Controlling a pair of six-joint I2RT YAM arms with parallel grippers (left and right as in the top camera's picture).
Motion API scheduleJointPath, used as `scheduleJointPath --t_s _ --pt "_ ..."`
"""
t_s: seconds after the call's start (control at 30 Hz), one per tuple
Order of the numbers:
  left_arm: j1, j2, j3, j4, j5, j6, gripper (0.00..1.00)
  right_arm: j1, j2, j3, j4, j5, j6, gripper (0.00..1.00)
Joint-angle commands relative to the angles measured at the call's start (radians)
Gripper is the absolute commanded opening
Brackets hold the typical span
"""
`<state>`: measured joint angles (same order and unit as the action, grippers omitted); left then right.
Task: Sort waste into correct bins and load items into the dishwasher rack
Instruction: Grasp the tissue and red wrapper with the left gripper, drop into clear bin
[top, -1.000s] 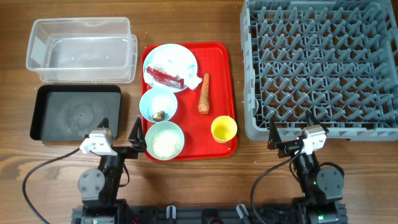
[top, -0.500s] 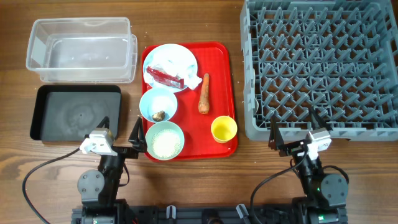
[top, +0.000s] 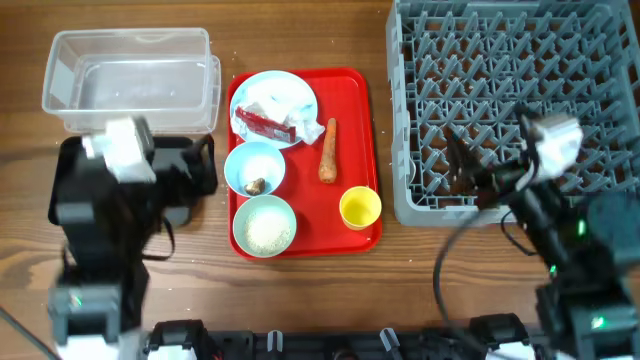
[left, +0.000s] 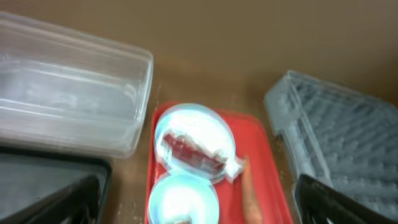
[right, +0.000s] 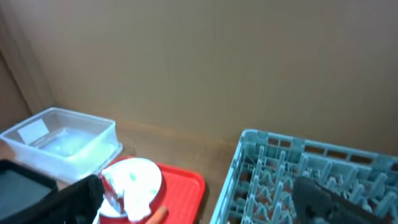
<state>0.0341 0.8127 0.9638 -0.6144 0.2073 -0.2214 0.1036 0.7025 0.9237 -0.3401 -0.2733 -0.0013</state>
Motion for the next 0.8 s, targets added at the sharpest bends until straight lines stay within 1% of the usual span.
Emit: scheduleJointPath --t_s 0.0,0.07,0.13,0.2,0.27,0.37,0.4,0.43,0.47,0.53,0.6,0.67,0.77 --pt "-0.005 0.263 0.305 -0.214 0.006 0.013 1.00 -0.003 0.167 0.191 -0.164 -0.024 -0.046 1.00" --pt "-0.004 0.434 0.493 -0.354 0.072 0.012 1.00 -0.003 0.277 0.286 -0.267 -0.024 -0.077 1.00" --pt "-0.004 0.534 0.573 -0.417 0.117 0.008 1.00 -0.003 0.330 0.299 -0.277 -0.024 -0.062 1.00" --pt "-0.005 0.586 0.573 -0.452 0.118 -0.026 1.00 -0.003 0.383 0.299 -0.280 -0.038 0.029 1.00" --pt "-0.004 0.617 0.573 -0.453 0.118 -0.056 1.00 -0.003 0.414 0.299 -0.307 -0.079 0.032 1.00" --pt "-0.004 0.642 0.573 -0.444 0.118 -0.058 1.00 -0.003 0.440 0.299 -0.341 -0.121 0.031 1.00" --pt "-0.004 0.643 0.573 -0.436 0.117 -0.081 1.00 -0.003 0.442 0.299 -0.348 -0.114 0.029 1.00" --pt "-0.006 0.644 0.573 -0.407 0.117 -0.198 1.00 -0.003 0.444 0.299 -0.350 -0.093 0.031 1.00" --pt "-0.011 0.644 0.579 -0.391 0.116 -0.245 0.99 -0.003 0.444 0.299 -0.349 -0.080 0.030 1.00" --pt "-0.044 0.673 0.629 -0.393 0.059 -0.298 0.99 -0.003 0.444 0.299 -0.352 -0.075 0.030 1.00" --pt "-0.101 0.735 0.707 -0.405 -0.051 -0.348 0.99 -0.003 0.444 0.299 -0.354 -0.075 0.030 1.00" --pt "-0.192 0.868 0.811 -0.412 -0.173 -0.430 0.99 -0.003 0.444 0.299 -0.363 -0.075 0.031 1.00" --pt "-0.247 1.006 0.838 -0.399 -0.270 -0.583 0.99 -0.003 0.444 0.299 -0.384 -0.075 0.031 1.00"
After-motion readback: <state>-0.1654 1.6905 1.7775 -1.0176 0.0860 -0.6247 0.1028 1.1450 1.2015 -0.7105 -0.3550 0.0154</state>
